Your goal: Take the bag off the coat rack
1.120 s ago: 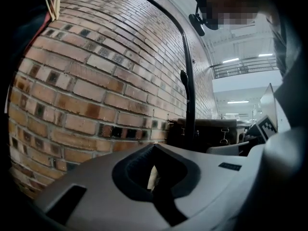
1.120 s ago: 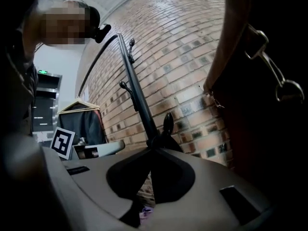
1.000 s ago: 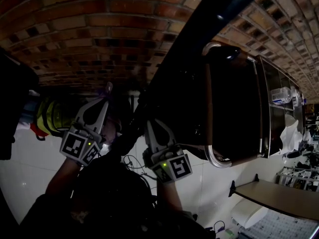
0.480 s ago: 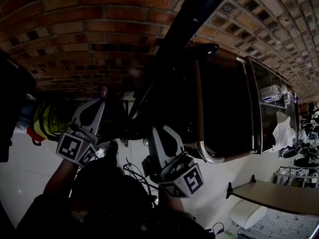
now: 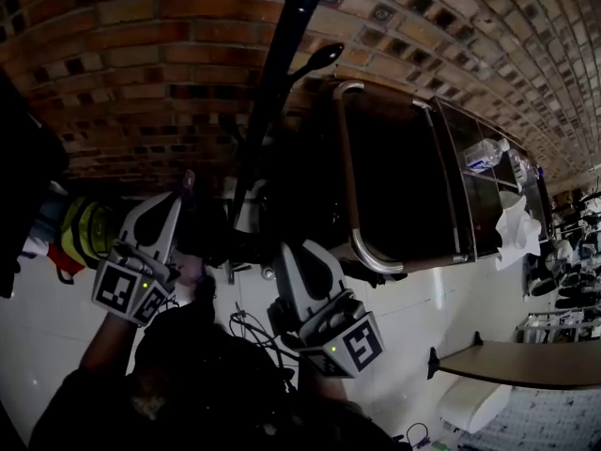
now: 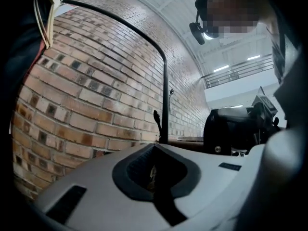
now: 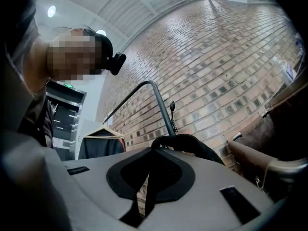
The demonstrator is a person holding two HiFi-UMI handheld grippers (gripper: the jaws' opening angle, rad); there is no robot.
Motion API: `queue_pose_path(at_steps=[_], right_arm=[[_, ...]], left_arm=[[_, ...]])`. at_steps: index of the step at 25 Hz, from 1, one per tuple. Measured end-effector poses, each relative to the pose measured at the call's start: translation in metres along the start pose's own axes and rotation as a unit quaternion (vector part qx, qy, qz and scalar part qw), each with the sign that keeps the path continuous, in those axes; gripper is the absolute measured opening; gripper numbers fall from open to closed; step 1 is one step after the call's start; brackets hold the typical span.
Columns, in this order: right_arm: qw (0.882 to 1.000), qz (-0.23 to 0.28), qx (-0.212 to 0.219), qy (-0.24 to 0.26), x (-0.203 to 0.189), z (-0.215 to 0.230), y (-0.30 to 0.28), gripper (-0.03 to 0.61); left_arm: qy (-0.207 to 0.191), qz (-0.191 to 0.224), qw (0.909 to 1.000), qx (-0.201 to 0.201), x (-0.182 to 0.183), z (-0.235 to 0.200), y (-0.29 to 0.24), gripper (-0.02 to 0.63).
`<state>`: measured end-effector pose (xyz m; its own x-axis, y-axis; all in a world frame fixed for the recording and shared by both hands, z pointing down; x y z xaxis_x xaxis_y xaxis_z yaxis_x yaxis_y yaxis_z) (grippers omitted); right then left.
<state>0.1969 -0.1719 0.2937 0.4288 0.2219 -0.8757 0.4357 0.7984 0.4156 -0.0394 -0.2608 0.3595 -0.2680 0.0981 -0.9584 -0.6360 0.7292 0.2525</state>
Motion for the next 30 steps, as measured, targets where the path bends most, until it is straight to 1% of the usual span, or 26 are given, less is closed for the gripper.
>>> queue_pose_path(at_steps=[5,9,12,16,20,25,28,30], right_arm=[[1.000,0.007,-0.008,-0.014,0.012,-0.021,0.042,0.017],[1.000,-0.005,-0.005,-0.026,0.016,-0.039,0.073,0.017],[0.999,-0.017,-0.005,-0.037,0.016,-0.055,0.094,0.017],[0.998,-0.021,-0.018,-0.058,0.012,-0.081,0.119,0.017],[0.998,-0.030,-0.030,-0.055,0.010,-0.114,0.138,0.017],[0.997,-0.016,-0.054,-0.054,0.003,-0.165,0.158,0.017],[0.997,-0.005,-0.073,-0.034,-0.002,-0.194,0.170,0.017],[0.997,-0.007,-0.072,-0.021,-0.005,-0.214,0.176,0.017]], left_arm=[[-0.009,0.016,0.9998,0.000,0.018,0.040,0.035,0.026],[-0.021,0.012,0.9997,0.010,0.034,0.069,0.062,0.026],[-0.014,0.012,0.9998,0.007,0.043,0.087,0.084,0.026],[-0.008,0.013,0.9999,-0.007,0.058,0.105,0.114,0.026],[0.000,0.041,0.9989,-0.023,0.075,0.115,0.139,0.026],[0.021,0.025,0.9986,-0.043,0.087,0.118,0.191,0.026],[0.023,0.027,0.9981,-0.051,0.096,0.117,0.229,0.026],[0.022,0.032,0.9982,-0.046,0.103,0.114,0.255,0.026]])
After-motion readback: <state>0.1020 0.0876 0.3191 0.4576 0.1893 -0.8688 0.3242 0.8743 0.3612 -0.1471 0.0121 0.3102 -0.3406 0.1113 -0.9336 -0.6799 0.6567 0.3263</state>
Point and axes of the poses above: the fingertips, and each gripper's own axes: y backward along the fingers, z to its right, x out of its top, the point moved 9 cm from there along y, backward along the fingers, and after that the axes turned 10 degrees about z, right-handed, at the moved point
